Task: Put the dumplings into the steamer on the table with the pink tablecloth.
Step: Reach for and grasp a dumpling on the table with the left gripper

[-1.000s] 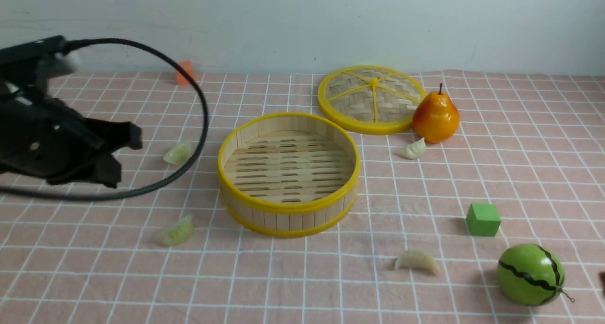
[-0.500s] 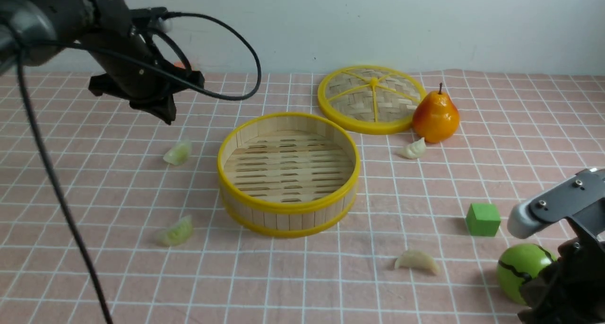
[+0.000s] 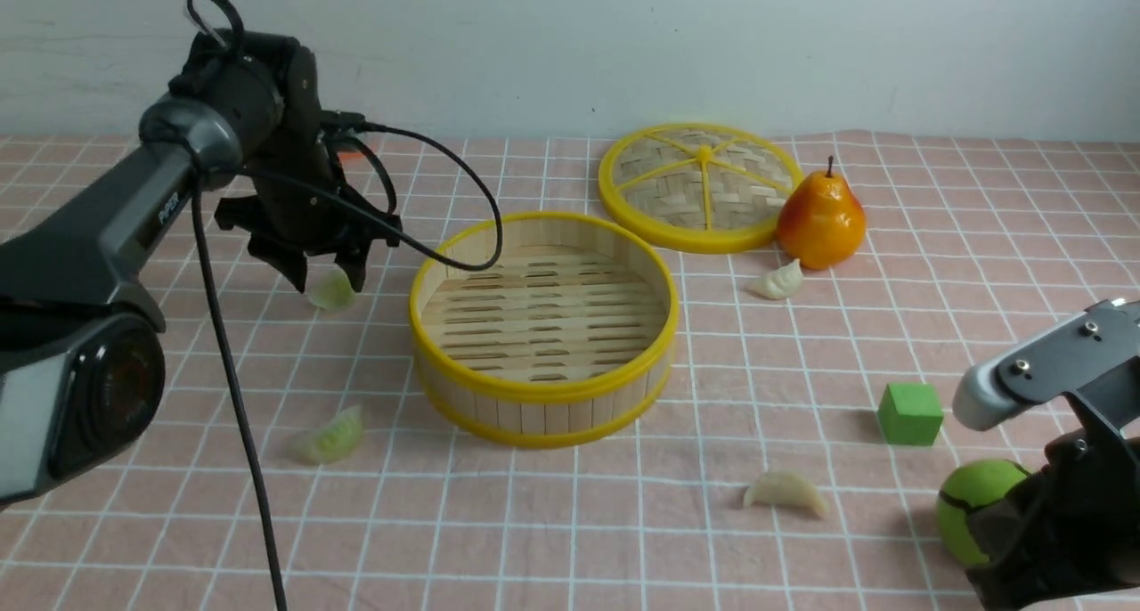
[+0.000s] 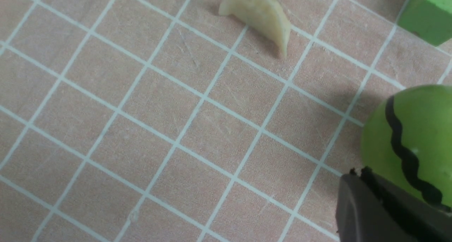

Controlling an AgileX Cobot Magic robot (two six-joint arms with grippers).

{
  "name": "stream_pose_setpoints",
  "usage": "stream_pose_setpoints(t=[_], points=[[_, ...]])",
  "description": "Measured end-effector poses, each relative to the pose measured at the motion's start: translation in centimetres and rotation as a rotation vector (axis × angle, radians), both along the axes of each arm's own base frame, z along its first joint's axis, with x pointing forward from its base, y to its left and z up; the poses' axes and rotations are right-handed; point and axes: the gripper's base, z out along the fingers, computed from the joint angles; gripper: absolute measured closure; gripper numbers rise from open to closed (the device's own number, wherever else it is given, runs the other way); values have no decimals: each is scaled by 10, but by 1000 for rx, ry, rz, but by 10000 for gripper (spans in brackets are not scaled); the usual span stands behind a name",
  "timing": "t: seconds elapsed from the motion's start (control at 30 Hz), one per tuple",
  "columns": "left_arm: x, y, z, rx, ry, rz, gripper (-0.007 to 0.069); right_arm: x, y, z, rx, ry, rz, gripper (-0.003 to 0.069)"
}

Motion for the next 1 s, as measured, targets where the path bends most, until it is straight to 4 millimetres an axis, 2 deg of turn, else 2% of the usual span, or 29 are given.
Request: stream_pose_setpoints(t=[0.07,0.17,0.43,0.5,0.53,0.57,0.6,0.67,0.77,0.87,0.93,1.0], points=[[1,1,-5,9,8,-2,281,0,0,0,1,-2,0,661],[1,1,-5,9,6,9,443,1,0,0,3,-7,-2,661],[-1,1,0,2,12,32,451,1,0,1,5,-10,-3,659],[-3,1,11,0,0,33,489,1,0,1,6,-11,-3,659],[-6,1,26,-7,-26,35,575,1,0,1,7,-12,-4,659],[-9,1,42,-23,-53,35,617,1,0,1,9,-11,-5,659],[-10,0,45,-29,-58,34,629,1,0,1,9,-11,-5,659],[-20,-7,84,-85,-126,22,638,1,1,1,15,-9,-7,657],[-33,-26,116,-132,-181,-19,638,1,1,1,21,-9,-10,655],[-38,-42,123,-121,-193,-51,638,1,1,1,24,-9,-11,656],[-38,-44,120,-114,-188,-48,638,1,1,1,25,-9,-12,656],[-29,-36,99,-50,-159,-22,617,1,1,1,26,-9,-12,655]])
